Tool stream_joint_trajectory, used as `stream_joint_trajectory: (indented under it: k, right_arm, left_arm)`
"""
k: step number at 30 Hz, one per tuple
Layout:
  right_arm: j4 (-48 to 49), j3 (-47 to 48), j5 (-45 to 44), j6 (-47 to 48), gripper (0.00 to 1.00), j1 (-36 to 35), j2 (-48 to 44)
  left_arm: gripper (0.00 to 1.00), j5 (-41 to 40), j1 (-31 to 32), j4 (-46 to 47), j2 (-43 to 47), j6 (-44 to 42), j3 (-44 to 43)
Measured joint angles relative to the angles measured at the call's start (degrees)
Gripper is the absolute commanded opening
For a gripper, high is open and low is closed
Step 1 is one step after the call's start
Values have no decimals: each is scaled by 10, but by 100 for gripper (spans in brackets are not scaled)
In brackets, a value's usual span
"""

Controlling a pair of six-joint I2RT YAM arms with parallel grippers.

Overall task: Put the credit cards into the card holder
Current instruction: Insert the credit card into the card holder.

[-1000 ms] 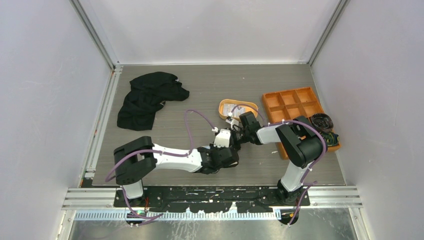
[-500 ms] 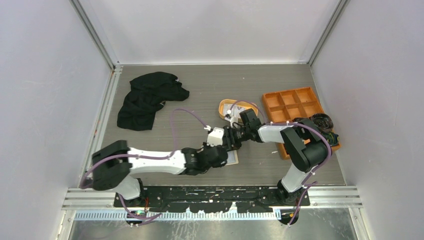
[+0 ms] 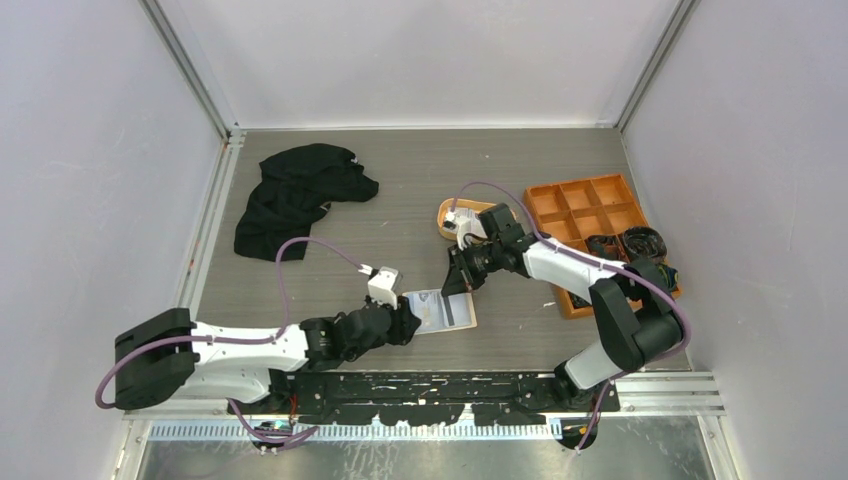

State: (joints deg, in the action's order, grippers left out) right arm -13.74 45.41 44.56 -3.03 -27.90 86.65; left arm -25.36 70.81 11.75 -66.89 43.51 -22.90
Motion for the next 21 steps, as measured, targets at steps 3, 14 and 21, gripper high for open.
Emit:
stream_joint_trajectory:
  k: [3, 14, 21]
  right_arm:
    - [-17, 14, -19, 24, 1, -16, 3]
    - [-46, 59, -103, -3, 1, -54, 106]
    - [-49, 78, -103, -37, 1, -56, 137]
  left_arm:
    - [41, 2, -11, 14, 3, 6, 8]
    - [40, 21, -37, 49, -12, 17, 11]
    - [41, 35, -48, 64, -25, 27, 17]
